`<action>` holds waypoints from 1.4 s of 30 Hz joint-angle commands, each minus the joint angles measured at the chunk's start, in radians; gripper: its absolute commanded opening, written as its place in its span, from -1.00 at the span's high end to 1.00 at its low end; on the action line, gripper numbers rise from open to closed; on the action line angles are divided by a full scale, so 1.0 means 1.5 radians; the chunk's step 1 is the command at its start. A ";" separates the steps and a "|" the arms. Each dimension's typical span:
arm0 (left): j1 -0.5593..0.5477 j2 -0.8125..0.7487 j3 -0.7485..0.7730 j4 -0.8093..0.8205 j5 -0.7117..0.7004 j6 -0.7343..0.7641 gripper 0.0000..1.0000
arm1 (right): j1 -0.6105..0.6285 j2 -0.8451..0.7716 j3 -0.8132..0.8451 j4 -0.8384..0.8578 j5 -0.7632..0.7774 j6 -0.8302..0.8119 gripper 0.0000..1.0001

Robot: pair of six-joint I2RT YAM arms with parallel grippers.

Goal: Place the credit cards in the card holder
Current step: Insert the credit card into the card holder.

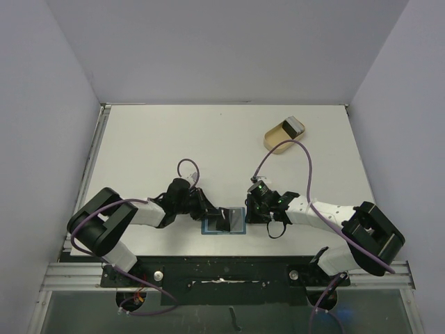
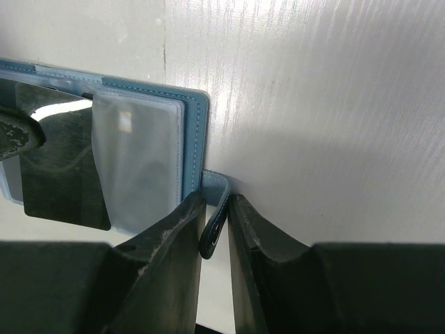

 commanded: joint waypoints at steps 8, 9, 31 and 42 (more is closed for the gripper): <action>-0.008 -0.032 0.040 -0.113 -0.029 0.138 1.00 | 0.008 -0.008 -0.003 0.011 0.010 0.013 0.56; -0.009 -0.034 0.042 -0.119 -0.029 0.143 1.00 | 0.008 -0.008 -0.003 0.011 0.010 0.014 0.56; -0.007 0.008 0.080 -0.157 0.004 0.194 1.00 | 0.010 -0.001 0.008 0.003 0.015 0.012 0.59; -0.004 0.016 0.087 -0.217 0.008 0.205 1.00 | 0.011 -0.006 0.008 -0.004 0.021 0.015 0.59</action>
